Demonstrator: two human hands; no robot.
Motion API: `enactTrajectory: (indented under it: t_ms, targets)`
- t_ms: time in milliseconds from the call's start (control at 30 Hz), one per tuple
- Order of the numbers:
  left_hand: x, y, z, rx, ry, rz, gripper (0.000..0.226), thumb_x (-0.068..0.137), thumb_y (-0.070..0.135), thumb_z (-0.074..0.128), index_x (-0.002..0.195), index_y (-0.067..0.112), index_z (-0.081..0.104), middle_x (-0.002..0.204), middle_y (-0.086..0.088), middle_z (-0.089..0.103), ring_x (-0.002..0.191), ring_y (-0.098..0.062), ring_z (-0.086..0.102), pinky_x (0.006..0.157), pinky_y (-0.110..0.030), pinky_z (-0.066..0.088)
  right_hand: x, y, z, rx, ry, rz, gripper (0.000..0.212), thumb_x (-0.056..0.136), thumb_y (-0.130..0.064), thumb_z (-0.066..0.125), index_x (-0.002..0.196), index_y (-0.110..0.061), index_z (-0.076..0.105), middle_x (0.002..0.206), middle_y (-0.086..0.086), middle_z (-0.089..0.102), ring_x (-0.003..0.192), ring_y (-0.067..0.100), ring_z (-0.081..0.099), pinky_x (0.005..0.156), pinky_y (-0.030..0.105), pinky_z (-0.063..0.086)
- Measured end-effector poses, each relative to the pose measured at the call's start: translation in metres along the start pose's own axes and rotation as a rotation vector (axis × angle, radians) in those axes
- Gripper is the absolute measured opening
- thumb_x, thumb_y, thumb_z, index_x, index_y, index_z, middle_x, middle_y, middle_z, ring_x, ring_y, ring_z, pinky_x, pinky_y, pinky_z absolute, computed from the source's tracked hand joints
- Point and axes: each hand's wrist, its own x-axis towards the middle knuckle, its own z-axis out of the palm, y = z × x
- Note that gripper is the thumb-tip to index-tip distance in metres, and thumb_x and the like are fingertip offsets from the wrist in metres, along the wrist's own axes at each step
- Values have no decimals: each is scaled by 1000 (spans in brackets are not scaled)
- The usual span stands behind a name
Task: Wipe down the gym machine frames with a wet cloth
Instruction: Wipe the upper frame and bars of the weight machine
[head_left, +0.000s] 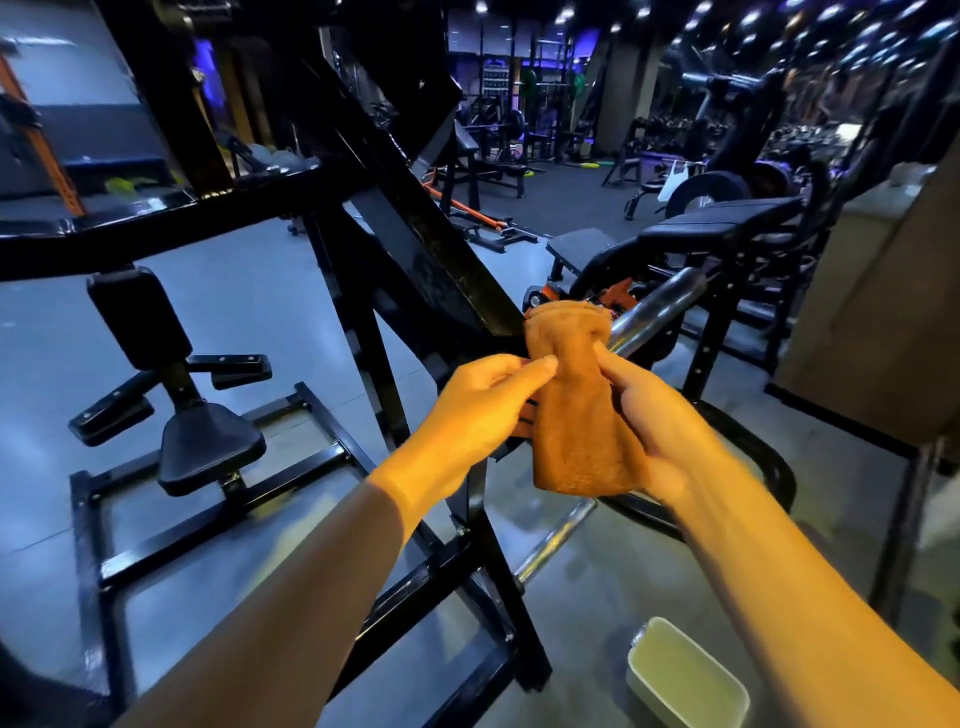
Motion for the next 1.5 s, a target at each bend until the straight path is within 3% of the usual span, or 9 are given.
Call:
enactTrajectory:
  t_ms: [167, 400, 600, 800, 900, 1000, 1233, 1433, 1500]
  targets:
    - [-7, -5, -1, -17, 36, -11, 25, 98, 36, 68, 117, 20, 70, 105, 1, 77, 97, -14, 75, 88, -35, 61, -5, 1, 15, -146, 126, -148, 35, 106, -39, 56, 121, -13, 72, 110, 12, 78, 99, 27, 77, 72, 37, 62]
    - [-12, -7, 15, 36, 336, 93, 21, 95, 32, 73, 110, 27, 60, 97, -2, 70, 85, -20, 73, 78, -46, 62, -6, 18, 25, -390, 234, -389, 61, 102, -46, 62, 156, -36, 35, 135, -10, 56, 117, 9, 62, 94, 28, 49]
    - [-2, -9, 7, -56, 65, 125, 33, 96, 15, 71, 121, 36, 65, 112, 8, 72, 102, -10, 72, 90, -30, 60, 16, 6, 35, -497, 206, -445, 30, 102, -41, 62, 131, -33, 63, 117, -10, 70, 104, 5, 70, 87, 31, 57]
    - [11, 3, -26, -163, -7, 107, 44, 100, -3, 57, 136, 22, 64, 125, 1, 73, 110, -20, 72, 97, -35, 58, 51, -12, 45, -727, 266, -582, 23, 110, -40, 43, 114, -26, 61, 99, -9, 64, 89, -1, 62, 72, 16, 45]
    - [18, 7, -38, -59, 228, 166, 36, 101, -3, 50, 115, 19, 75, 107, 1, 78, 99, -19, 74, 93, -36, 59, 65, -5, 42, -948, 290, -654, 30, 109, -42, 43, 135, -27, 46, 112, -10, 65, 98, 0, 63, 75, 10, 45]
    - [31, 1, -56, -71, 579, 216, 38, 100, -4, 46, 104, 17, 77, 95, 3, 79, 94, -12, 73, 91, -32, 59, 79, 30, 33, -1332, 403, -827, 43, 107, -39, 49, 147, -23, 46, 158, -3, 45, 140, 24, 44, 106, 36, 40]
    - [74, -3, -84, -158, 517, 259, 44, 113, 36, 32, 157, 32, 38, 160, 14, 39, 147, -4, 35, 122, -28, 28, 127, 24, 75, -1520, 500, -1058, 55, 107, -36, 51, 152, -5, 44, 152, 14, 47, 133, 34, 48, 99, 47, 52]
    - [100, 12, -77, -221, 446, 266, 50, 111, 46, 27, 161, 37, 23, 164, 17, 27, 148, 0, 28, 109, -11, 26, 154, 3, 99, -1398, 282, -1011, 63, 108, -39, 51, 163, -15, 28, 159, 4, 43, 139, 26, 46, 103, 41, 50]
    - [108, 10, -78, -245, 432, 271, 56, 110, 51, 30, 161, 31, 26, 164, 12, 30, 148, -2, 31, 120, -22, 28, 131, 9, 74, -1304, 240, -1000, 62, 107, -38, 55, 162, -22, 30, 154, -5, 48, 137, 12, 46, 99, 27, 46]
